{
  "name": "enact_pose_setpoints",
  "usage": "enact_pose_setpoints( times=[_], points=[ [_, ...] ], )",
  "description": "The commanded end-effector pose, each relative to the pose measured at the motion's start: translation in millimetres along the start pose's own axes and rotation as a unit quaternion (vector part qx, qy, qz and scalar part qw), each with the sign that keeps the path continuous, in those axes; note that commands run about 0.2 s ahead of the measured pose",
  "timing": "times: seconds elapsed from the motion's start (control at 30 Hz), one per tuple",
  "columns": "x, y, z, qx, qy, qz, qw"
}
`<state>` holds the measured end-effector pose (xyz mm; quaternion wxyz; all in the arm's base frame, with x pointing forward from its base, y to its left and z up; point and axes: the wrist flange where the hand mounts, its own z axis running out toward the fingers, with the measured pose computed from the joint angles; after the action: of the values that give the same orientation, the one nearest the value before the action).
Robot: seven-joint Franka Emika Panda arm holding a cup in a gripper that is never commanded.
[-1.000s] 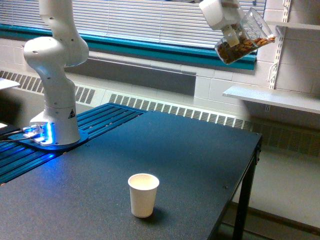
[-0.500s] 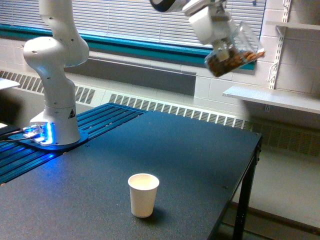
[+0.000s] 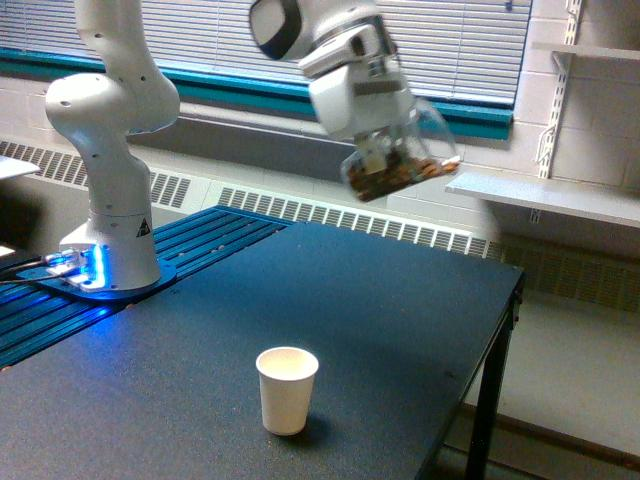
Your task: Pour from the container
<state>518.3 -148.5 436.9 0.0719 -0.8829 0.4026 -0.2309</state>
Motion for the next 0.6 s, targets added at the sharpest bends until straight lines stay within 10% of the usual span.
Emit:
enact_pose_setpoints(
  times=[0.03, 0.6],
  points=[
    [-8, 33, 3.3, -0.005, 0.001, -0.013, 0.9999],
    [-39, 109, 32.0, -0.036, -0.015, 0.005, 0.9992]
  ],
)
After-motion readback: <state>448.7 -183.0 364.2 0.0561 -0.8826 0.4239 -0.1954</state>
